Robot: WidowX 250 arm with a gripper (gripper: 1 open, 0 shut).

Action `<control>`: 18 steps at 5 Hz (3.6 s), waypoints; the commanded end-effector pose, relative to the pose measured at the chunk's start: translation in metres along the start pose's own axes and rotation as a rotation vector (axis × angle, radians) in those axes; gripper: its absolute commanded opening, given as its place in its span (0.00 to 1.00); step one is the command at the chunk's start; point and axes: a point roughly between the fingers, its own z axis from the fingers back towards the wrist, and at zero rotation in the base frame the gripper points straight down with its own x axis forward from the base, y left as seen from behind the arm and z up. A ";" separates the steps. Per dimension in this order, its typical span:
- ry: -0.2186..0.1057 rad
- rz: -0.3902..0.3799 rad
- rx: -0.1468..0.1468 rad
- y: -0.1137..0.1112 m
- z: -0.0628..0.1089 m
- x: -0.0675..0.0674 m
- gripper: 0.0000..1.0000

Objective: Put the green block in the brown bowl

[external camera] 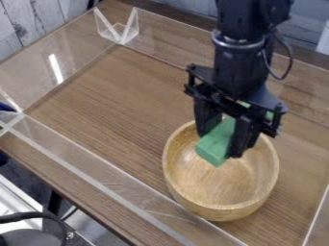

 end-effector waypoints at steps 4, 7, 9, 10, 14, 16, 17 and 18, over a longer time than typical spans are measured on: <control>0.007 -0.013 -0.002 0.000 -0.019 -0.001 0.00; 0.028 -0.012 -0.009 0.004 -0.031 -0.002 0.00; 0.027 -0.015 -0.013 0.004 -0.032 0.003 0.00; 0.026 -0.015 -0.014 0.004 -0.032 0.005 0.00; 0.023 -0.012 -0.023 0.005 -0.034 0.013 0.00; 0.027 -0.007 -0.030 0.007 -0.035 0.015 0.00; 0.028 -0.004 -0.033 0.007 -0.032 0.015 1.00; 0.017 0.000 -0.030 0.007 -0.027 0.016 1.00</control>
